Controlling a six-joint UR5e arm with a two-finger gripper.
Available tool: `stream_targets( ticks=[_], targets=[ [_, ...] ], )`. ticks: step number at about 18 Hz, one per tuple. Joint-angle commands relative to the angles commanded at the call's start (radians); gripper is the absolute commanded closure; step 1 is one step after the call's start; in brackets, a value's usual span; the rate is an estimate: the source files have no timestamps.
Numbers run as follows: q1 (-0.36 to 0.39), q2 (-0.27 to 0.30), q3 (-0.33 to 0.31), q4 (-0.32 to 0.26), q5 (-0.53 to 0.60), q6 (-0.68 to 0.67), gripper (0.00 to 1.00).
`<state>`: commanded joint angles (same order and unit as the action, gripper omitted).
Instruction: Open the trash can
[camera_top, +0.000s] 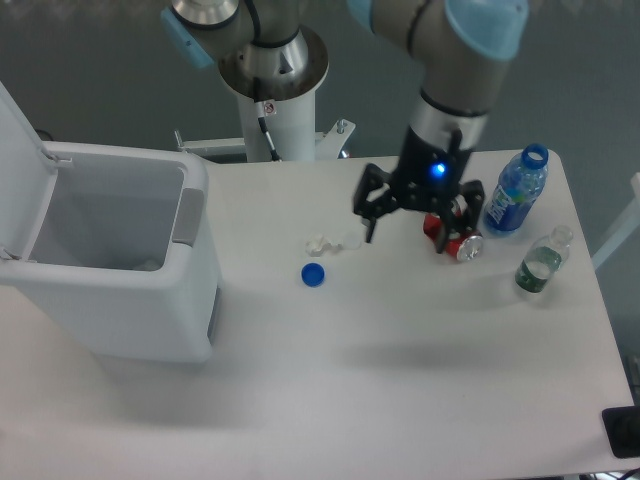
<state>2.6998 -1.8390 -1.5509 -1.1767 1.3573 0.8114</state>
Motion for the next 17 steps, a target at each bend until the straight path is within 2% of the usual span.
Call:
stream_targets(
  ticks=[3, 8, 11, 17],
  targets=[
    [-0.002, -0.061, 0.005, 0.008, 0.080, 0.053, 0.00],
    [0.029, -0.149, 0.034, 0.014, 0.100, 0.250, 0.00],
    [0.023, -0.175, 0.044, 0.014, 0.143, 0.348, 0.00],
    [0.021, -0.209, 0.048, 0.015, 0.158, 0.410, 0.00]
  ],
)
